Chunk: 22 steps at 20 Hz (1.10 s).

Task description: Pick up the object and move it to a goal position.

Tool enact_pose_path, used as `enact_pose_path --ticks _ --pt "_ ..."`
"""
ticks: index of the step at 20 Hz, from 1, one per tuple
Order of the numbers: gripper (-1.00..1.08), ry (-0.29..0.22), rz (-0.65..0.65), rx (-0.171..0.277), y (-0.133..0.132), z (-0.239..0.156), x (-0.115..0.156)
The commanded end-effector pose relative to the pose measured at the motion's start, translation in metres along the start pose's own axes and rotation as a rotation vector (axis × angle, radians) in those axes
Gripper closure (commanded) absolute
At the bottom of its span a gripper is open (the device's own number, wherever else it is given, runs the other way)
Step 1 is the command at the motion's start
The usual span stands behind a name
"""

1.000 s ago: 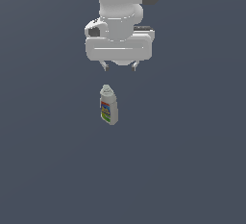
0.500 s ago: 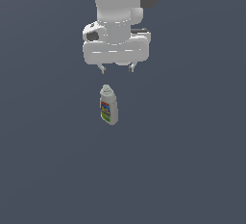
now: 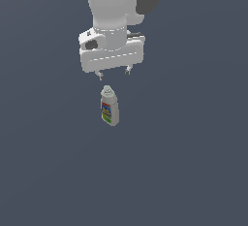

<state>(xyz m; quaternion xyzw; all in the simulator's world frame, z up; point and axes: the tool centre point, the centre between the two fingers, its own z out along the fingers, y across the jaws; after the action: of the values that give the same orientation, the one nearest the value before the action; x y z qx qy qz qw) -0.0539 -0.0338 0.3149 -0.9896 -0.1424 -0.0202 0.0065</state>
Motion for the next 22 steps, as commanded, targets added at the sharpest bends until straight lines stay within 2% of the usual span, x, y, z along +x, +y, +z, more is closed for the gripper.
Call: enact_pose_path --ticks 1,14,22 --pt "-0.92 -0.005 -0.06 -0.001 0.004 0.004 -0.001" --pt "-0.92 -0.029 -0.359 0.0 0.026 0.023 -0.005" --pt "-0.92 -0.039 -0.483 0.003 0.035 0.031 -0.007"
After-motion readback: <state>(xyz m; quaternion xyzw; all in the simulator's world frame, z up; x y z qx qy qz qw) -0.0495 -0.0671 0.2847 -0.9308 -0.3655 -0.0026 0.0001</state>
